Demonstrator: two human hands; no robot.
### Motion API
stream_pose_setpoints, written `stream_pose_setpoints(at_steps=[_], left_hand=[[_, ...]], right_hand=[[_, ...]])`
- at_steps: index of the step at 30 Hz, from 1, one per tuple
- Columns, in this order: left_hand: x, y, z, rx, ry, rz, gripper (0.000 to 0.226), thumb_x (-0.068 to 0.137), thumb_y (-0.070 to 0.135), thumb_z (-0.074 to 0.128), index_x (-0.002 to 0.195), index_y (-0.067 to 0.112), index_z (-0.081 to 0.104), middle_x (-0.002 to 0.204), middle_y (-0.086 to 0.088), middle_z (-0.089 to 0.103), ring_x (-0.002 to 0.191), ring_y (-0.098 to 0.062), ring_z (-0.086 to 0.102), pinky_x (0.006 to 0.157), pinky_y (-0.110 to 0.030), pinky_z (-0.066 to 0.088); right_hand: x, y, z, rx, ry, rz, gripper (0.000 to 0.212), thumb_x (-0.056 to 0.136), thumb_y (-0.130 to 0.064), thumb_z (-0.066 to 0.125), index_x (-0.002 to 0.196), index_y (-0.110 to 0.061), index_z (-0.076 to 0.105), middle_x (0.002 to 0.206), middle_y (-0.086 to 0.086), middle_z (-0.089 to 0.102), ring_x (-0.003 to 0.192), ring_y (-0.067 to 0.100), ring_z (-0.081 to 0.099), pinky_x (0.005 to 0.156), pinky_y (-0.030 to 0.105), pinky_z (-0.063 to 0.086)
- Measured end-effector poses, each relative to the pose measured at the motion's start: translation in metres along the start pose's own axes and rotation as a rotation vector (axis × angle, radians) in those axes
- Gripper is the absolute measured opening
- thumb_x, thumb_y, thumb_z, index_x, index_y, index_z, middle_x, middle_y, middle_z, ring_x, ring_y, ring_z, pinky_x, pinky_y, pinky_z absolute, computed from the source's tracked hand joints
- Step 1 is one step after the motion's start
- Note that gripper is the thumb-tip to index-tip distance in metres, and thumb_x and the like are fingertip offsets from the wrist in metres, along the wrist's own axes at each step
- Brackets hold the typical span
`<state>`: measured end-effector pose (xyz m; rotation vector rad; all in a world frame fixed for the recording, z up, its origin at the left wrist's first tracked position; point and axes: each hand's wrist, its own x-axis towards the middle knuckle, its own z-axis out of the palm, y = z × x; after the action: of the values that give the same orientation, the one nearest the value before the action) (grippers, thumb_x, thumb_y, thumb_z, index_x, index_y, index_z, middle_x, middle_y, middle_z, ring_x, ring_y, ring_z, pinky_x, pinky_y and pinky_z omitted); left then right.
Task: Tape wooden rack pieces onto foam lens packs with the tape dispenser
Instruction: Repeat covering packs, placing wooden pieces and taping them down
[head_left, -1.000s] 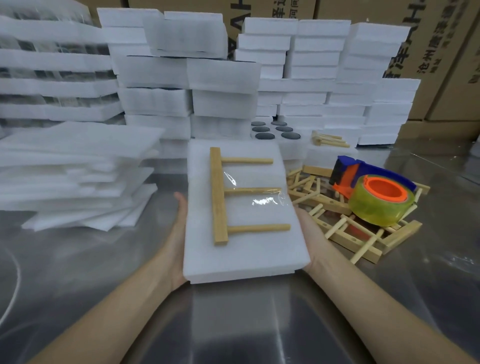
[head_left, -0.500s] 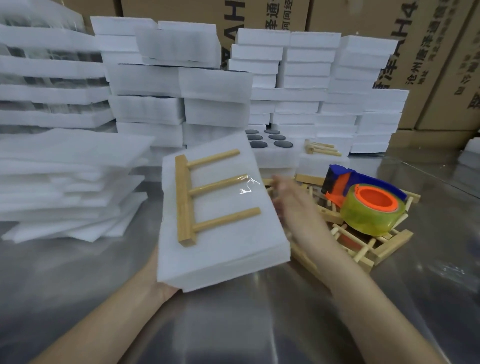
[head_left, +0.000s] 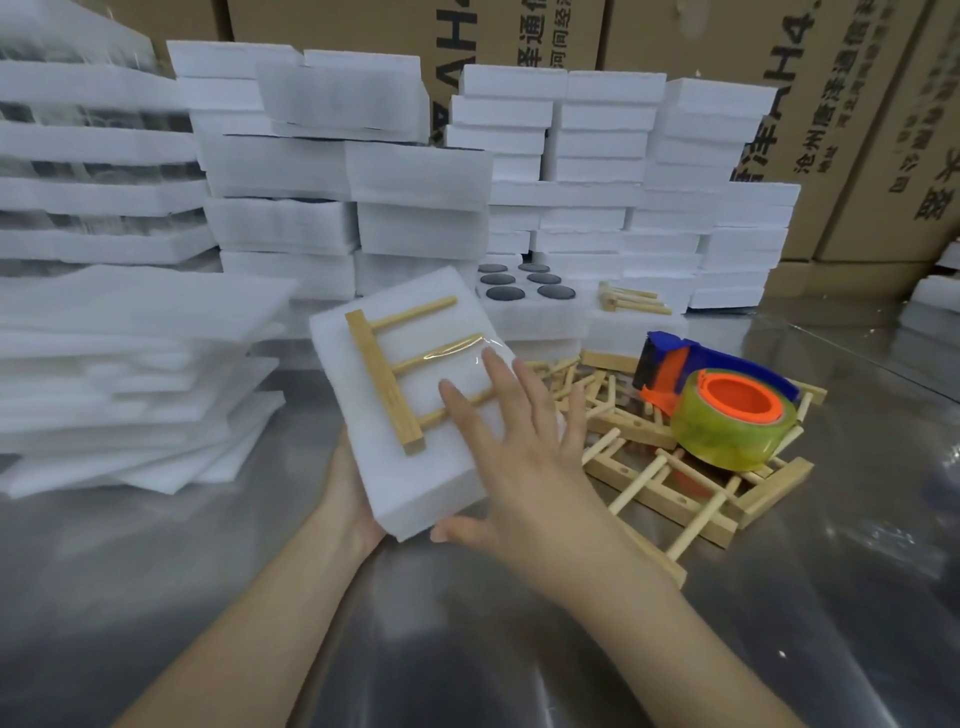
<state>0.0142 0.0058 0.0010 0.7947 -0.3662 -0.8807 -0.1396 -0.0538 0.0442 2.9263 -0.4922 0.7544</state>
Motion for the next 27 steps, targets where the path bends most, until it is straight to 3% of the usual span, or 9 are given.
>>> stream_pose_setpoints(at_steps=[2,5,9,13,16,19,21,23,27], left_hand=[[0.003,-0.003,-0.001,-0.010,0.044,0.028,0.043,0.104,0.034,0.032,0.096,0.020,0.072,0.073,0.007,0.075,0.066,-0.007,0.072,0.050,-0.022,0.055],[0.005,-0.003,0.007,-0.060,-0.014,-0.021,0.052,0.101,0.051,0.031,0.120,0.019,0.066,0.117,-0.005,0.070,0.109,-0.023,0.066,0.090,-0.042,0.052],[0.012,0.007,-0.006,-0.319,0.040,0.031,0.054,0.100,0.052,0.029,0.108,0.011,0.064,0.104,-0.006,0.069,0.091,-0.022,0.066,0.085,-0.036,0.051],[0.009,0.004,-0.008,-0.212,-0.066,0.046,0.031,0.091,0.034,0.049,0.099,0.015,0.072,0.106,-0.014,0.069,0.087,-0.035,0.068,0.087,-0.053,0.050],[0.004,0.007,-0.001,-0.170,-0.086,-0.032,0.049,0.098,0.049,0.038,0.101,0.017,0.076,0.116,-0.015,0.069,0.099,-0.039,0.068,0.089,-0.059,0.049],[0.003,0.012,0.001,-0.146,-0.142,-0.064,0.057,0.099,0.057,0.034,0.106,0.017,0.074,0.116,-0.012,0.066,0.093,-0.033,0.065,0.082,-0.051,0.052],[0.001,0.013,0.000,-0.187,-0.222,-0.110,0.064,0.098,0.062,0.032,0.117,0.013,0.068,0.121,-0.013,0.062,0.097,-0.031,0.060,0.086,-0.054,0.050],[-0.004,0.014,0.003,-0.210,-0.324,-0.168,0.080,0.090,0.074,0.032,0.134,0.012,0.055,0.141,-0.019,0.049,0.124,-0.041,0.051,0.100,-0.065,0.039],[-0.008,0.017,0.002,-0.317,-0.311,-0.116,0.089,0.083,0.079,0.028,0.137,0.013,0.053,0.144,-0.016,0.048,0.131,-0.038,0.046,0.108,-0.059,0.033]], right_hand=[[0.002,-0.001,0.007,-0.009,0.002,-0.054,0.120,0.067,-0.051,0.080,0.148,-0.040,-0.008,0.156,-0.002,-0.017,0.144,0.024,-0.023,0.106,0.059,-0.027],[0.005,0.012,0.008,0.064,0.051,-0.074,0.115,0.065,-0.032,0.084,0.146,-0.047,0.003,0.155,-0.005,-0.006,0.145,0.022,-0.017,0.106,0.063,-0.020],[0.007,0.055,-0.001,0.195,0.179,0.004,0.096,0.072,-0.007,0.076,0.142,-0.052,0.028,0.159,-0.007,-0.003,0.145,0.015,-0.025,0.111,0.061,-0.014],[0.004,0.087,-0.009,0.437,0.395,0.132,0.058,0.066,0.021,0.050,0.103,-0.016,0.075,0.136,0.000,0.051,0.134,0.021,0.038,0.114,0.051,0.028],[0.003,0.083,-0.010,0.708,0.294,0.195,0.043,0.079,0.012,0.044,0.087,-0.020,0.073,0.101,-0.005,0.070,0.102,0.010,0.062,0.091,0.036,0.047],[0.002,0.076,-0.010,0.775,0.230,0.203,0.009,0.082,-0.038,0.055,0.087,-0.035,0.062,0.098,-0.015,0.062,0.097,0.003,0.057,0.081,0.018,0.040],[0.001,0.076,-0.009,0.670,0.118,0.184,0.042,0.063,-0.059,0.069,0.096,-0.043,0.048,0.104,-0.025,0.049,0.101,-0.001,0.048,0.078,0.013,0.036],[0.001,0.078,-0.003,0.464,0.049,0.156,0.072,0.049,-0.061,0.080,0.101,-0.045,0.032,0.105,-0.026,0.033,0.100,0.000,0.036,0.082,0.016,0.034],[-0.001,0.076,0.005,0.356,0.229,0.125,0.080,0.063,-0.025,0.081,0.126,-0.032,0.032,0.117,-0.017,0.030,0.110,0.005,0.030,0.099,0.041,0.037]])
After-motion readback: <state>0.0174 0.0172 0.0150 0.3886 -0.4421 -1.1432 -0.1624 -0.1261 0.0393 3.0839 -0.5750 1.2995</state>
